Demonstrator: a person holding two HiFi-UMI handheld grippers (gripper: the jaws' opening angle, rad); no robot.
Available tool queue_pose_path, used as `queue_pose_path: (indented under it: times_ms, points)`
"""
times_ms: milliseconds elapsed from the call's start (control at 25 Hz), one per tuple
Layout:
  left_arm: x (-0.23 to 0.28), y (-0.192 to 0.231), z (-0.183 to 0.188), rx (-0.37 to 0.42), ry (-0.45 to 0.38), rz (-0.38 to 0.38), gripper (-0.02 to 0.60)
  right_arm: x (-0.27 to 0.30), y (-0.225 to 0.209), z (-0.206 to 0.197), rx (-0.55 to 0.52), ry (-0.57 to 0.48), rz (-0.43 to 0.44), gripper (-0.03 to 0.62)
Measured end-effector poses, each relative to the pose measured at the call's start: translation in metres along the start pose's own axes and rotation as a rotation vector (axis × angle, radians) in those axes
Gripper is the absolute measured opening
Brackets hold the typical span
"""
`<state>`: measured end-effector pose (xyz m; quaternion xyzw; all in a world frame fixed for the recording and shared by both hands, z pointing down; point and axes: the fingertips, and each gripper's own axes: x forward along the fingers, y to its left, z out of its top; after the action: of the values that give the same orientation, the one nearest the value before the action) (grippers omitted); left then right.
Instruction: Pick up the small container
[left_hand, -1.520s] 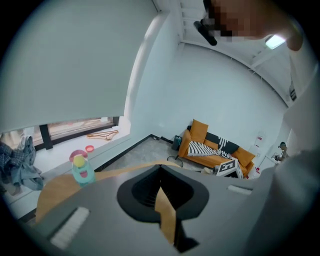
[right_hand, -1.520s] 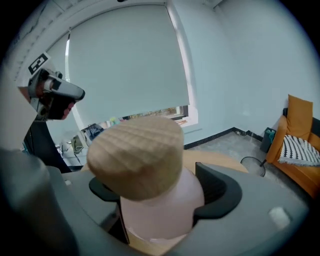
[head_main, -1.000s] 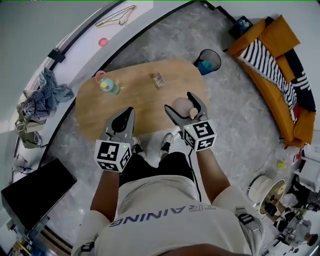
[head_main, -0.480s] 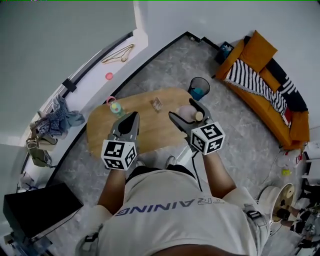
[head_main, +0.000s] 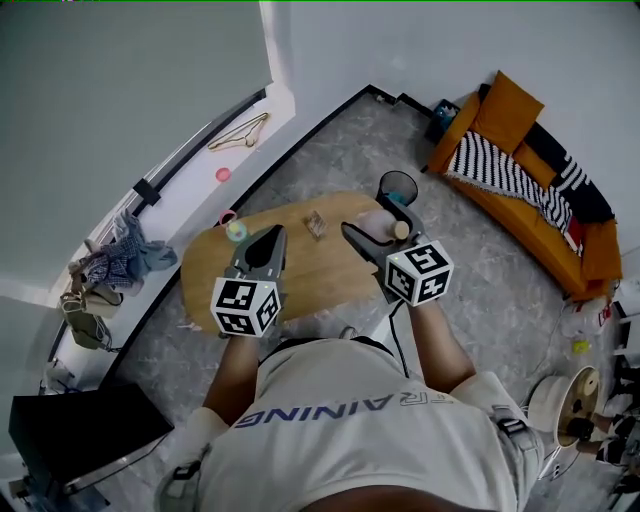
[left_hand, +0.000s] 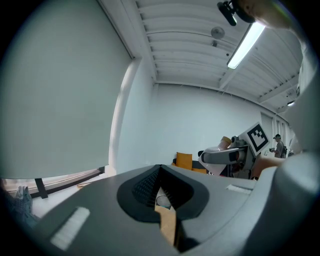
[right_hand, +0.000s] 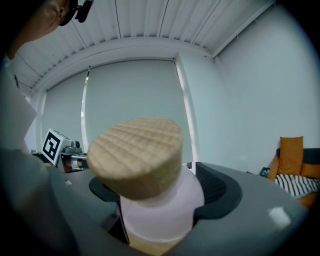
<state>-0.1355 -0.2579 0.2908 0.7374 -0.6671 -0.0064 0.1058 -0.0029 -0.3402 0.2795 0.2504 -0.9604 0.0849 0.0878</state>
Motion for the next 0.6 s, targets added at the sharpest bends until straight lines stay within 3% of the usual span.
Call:
queue_pose_path:
  times_ms: [600]
  points:
    - [-0.0042,0.0006,0.0022,-0.012,-0.016,-0.012,0.000,0.0012,0.0071,0.0035,-0.024,-0.002,0.001,0.430]
